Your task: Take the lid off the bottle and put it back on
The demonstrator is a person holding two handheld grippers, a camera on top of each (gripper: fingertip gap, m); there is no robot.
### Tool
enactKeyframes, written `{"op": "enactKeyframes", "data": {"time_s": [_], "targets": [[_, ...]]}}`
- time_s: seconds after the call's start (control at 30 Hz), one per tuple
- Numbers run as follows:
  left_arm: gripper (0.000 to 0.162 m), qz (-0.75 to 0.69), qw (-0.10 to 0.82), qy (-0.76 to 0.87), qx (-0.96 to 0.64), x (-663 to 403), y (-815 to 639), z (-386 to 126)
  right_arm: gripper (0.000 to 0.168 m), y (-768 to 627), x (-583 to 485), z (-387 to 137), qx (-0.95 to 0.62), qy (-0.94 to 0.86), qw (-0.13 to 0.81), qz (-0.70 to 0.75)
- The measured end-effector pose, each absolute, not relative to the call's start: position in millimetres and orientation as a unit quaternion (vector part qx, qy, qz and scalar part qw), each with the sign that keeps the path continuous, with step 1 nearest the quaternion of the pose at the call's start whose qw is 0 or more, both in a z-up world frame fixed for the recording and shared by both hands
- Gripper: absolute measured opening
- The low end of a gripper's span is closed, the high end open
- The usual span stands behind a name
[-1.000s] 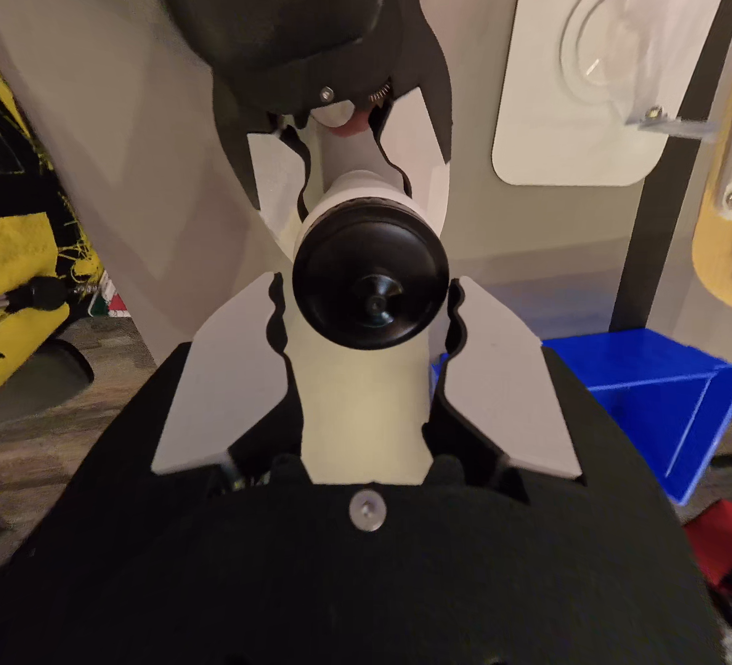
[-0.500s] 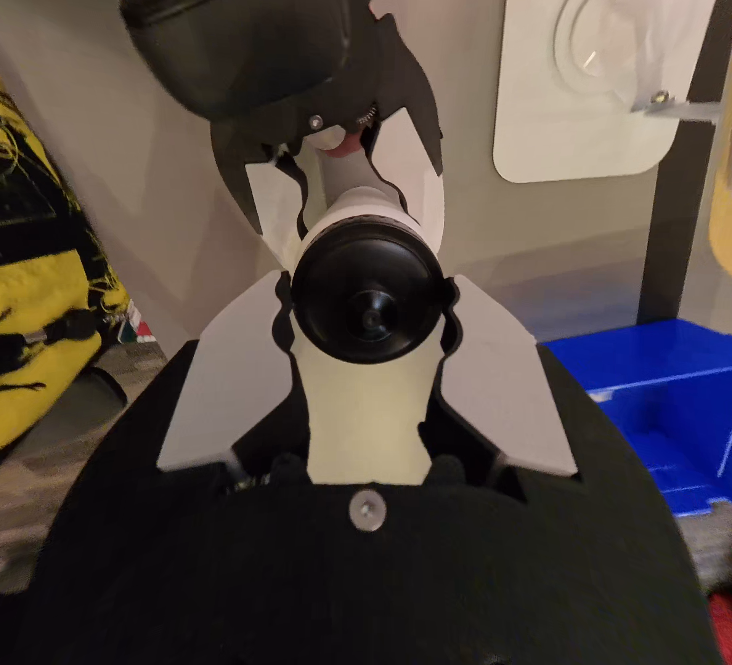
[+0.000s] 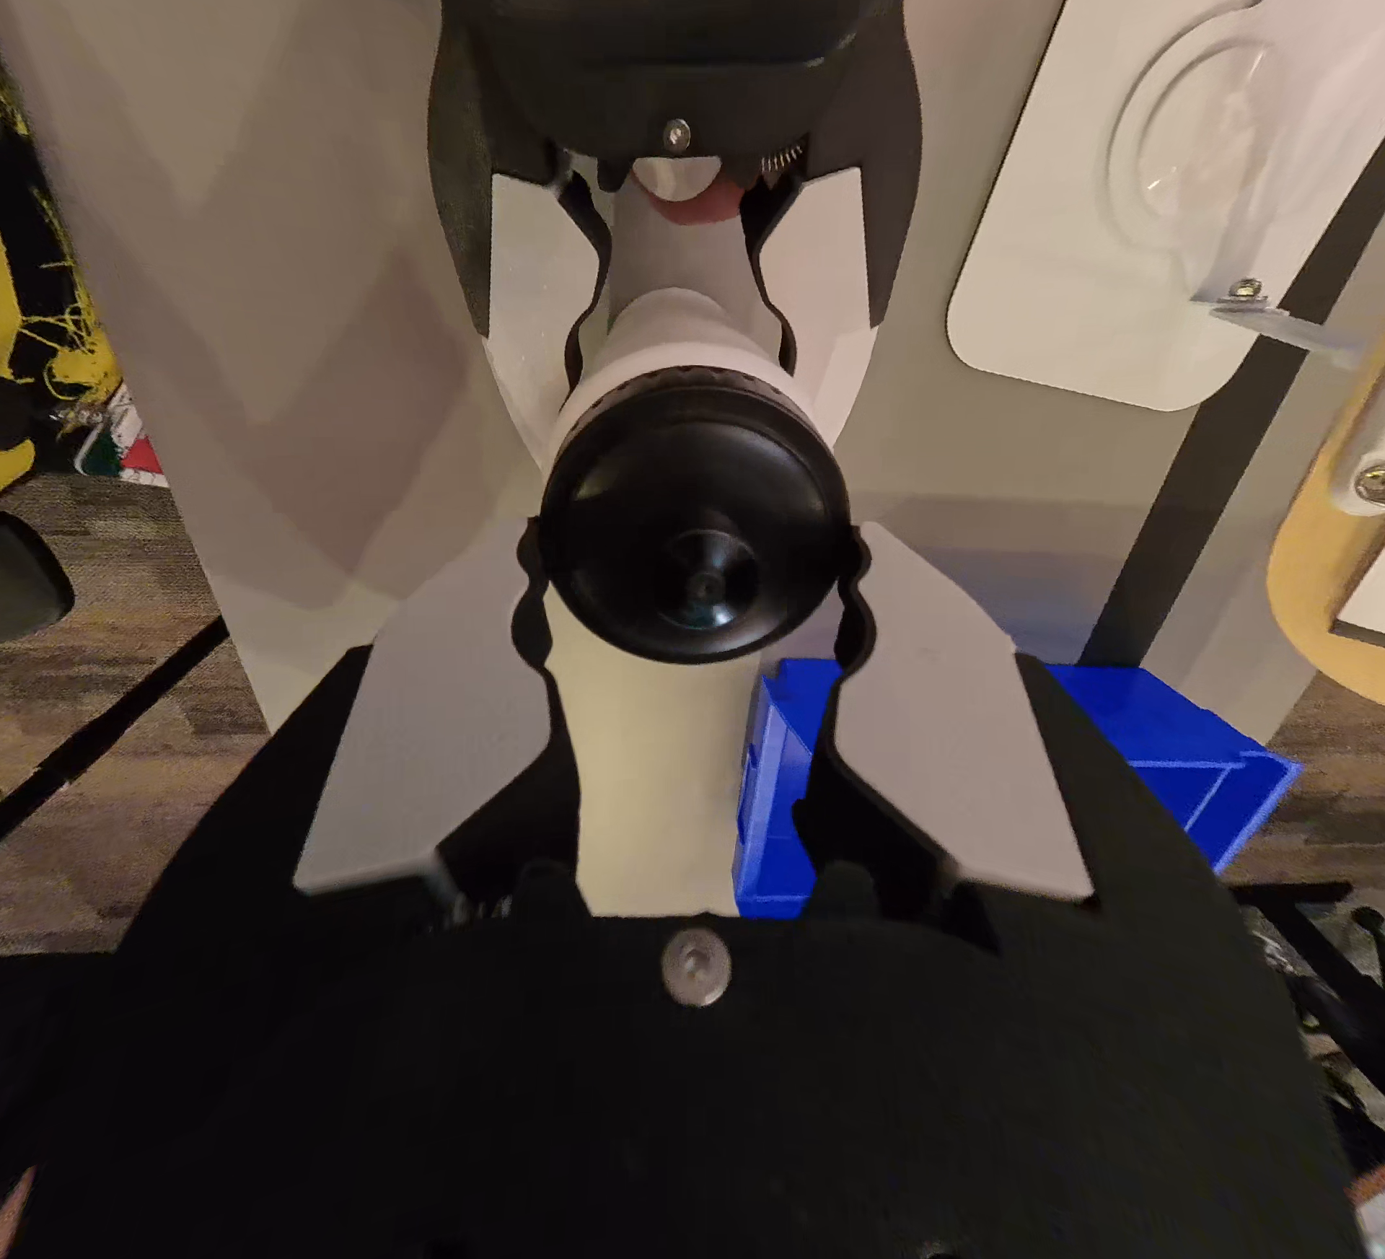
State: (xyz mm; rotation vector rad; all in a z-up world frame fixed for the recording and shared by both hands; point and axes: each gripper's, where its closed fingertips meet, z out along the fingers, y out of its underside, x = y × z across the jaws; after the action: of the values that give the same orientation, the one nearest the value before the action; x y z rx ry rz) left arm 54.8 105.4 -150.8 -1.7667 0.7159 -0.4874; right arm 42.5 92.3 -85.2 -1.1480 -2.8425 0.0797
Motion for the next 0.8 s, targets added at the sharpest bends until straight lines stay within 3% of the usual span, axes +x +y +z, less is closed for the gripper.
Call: {"op": "enactKeyframes", "data": {"time_s": [0.27, 0.37, 0.5, 0.63, 0.8], "targets": [[0.086, -0.214, 0.555, 0.297, -0.747, 52, 106, -150, 0.076, 89, 38, -85, -0.540, -0.837, 0.053, 0.068], [0.086, -0.204, 0.553, 0.305, -0.748, 57, 106, -151, 0.076, 90, 45, -86, -0.513, -0.856, 0.051, 0.038], [0.086, -0.205, 0.553, 0.305, -0.748, 58, 105, -151, 0.089, 92, 47, -81, -0.451, -0.890, 0.049, 0.041], [0.086, -0.205, 0.553, 0.306, -0.747, 58, 105, -151, 0.076, 93, 47, -81, -0.390, -0.919, 0.040, 0.037], [0.086, -0.207, 0.553, 0.304, -0.747, 57, 105, -151, 0.075, 93, 47, -86, -0.392, -0.919, 0.021, 0.037]]}}
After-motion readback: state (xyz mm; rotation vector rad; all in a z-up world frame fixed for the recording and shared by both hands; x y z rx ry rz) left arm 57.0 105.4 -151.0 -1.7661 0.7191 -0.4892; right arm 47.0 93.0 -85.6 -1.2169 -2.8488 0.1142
